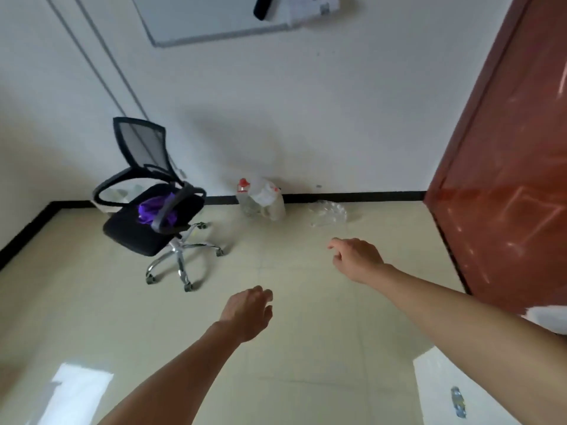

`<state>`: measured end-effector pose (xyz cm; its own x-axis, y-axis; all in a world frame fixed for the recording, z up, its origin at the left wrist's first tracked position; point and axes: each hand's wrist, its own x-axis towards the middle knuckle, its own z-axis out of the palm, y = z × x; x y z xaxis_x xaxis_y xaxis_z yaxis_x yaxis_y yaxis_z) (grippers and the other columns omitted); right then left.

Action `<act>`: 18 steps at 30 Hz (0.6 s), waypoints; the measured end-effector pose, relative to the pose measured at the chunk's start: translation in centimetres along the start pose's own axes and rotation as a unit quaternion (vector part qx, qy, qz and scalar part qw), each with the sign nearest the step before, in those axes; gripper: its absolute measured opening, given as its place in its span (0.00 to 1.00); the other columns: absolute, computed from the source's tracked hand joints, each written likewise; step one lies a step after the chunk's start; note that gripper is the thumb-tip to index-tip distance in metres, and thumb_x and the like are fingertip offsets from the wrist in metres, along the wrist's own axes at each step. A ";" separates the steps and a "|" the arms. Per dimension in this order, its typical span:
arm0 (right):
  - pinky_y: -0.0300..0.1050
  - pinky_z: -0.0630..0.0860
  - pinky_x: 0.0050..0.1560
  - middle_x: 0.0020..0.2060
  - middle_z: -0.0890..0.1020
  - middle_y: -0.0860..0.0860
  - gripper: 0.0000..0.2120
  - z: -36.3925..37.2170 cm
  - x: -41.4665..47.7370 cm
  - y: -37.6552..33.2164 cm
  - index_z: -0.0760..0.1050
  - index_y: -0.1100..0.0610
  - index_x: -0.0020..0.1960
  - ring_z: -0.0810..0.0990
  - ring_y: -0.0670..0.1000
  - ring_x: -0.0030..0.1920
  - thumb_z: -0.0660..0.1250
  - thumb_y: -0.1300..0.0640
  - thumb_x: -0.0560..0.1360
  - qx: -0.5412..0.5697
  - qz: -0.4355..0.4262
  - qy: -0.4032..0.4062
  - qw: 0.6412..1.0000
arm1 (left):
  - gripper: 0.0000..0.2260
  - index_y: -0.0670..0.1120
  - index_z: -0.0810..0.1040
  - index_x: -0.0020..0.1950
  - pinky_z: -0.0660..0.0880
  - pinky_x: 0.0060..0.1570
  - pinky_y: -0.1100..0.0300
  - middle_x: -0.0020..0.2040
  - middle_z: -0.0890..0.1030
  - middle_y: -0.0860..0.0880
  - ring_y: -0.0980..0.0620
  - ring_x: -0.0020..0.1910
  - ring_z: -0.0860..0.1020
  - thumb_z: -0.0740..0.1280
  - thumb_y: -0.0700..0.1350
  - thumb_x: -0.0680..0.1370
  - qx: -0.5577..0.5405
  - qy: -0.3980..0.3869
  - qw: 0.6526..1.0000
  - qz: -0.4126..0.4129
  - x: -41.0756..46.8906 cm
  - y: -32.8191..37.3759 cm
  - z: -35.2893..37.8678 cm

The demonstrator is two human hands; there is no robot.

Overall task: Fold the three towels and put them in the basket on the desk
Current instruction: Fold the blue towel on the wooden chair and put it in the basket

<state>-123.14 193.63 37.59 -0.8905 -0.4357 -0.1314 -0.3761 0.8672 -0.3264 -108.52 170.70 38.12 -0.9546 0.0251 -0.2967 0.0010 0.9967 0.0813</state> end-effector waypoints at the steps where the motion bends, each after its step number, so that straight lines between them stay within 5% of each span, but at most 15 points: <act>1: 0.45 0.73 0.49 0.58 0.81 0.53 0.18 1.3 1.4 -4.4 0.71 0.50 0.66 0.79 0.57 0.54 0.58 0.56 0.77 -0.007 -0.026 -0.012 1.000 | 0.14 0.50 0.73 0.64 0.72 0.53 0.55 0.60 0.77 0.49 0.45 0.56 0.77 0.57 0.49 0.80 -0.009 0.005 1.000 -0.027 -2.0 -4.1 0.0; 10: 0.46 0.73 0.50 0.57 0.81 0.50 0.20 11.9 7.5 -38.1 0.70 0.45 0.66 0.78 0.55 0.55 0.58 0.54 0.75 -0.036 -0.212 -0.128 0.968 | 0.14 0.49 0.74 0.62 0.73 0.54 0.55 0.60 0.78 0.49 0.45 0.57 0.77 0.57 0.49 0.79 -0.065 0.019 0.963 -0.260 -19.2 -31.9 1.0; 18: 0.47 0.73 0.51 0.59 0.80 0.51 0.20 17.9 14.2 -57.0 0.71 0.45 0.67 0.78 0.56 0.58 0.59 0.54 0.76 -0.083 -0.326 -0.161 0.928 | 0.13 0.49 0.74 0.62 0.73 0.53 0.56 0.59 0.78 0.49 0.46 0.57 0.77 0.59 0.49 0.79 -0.132 0.042 0.908 -0.396 -25.4 -46.2 3.7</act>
<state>-109.81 133.70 37.58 -0.3477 -0.9068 -0.2384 -0.8655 0.4082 -0.2903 -83.17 124.32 38.36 -0.6438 -0.7088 -0.2883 -0.7567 0.6456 0.1027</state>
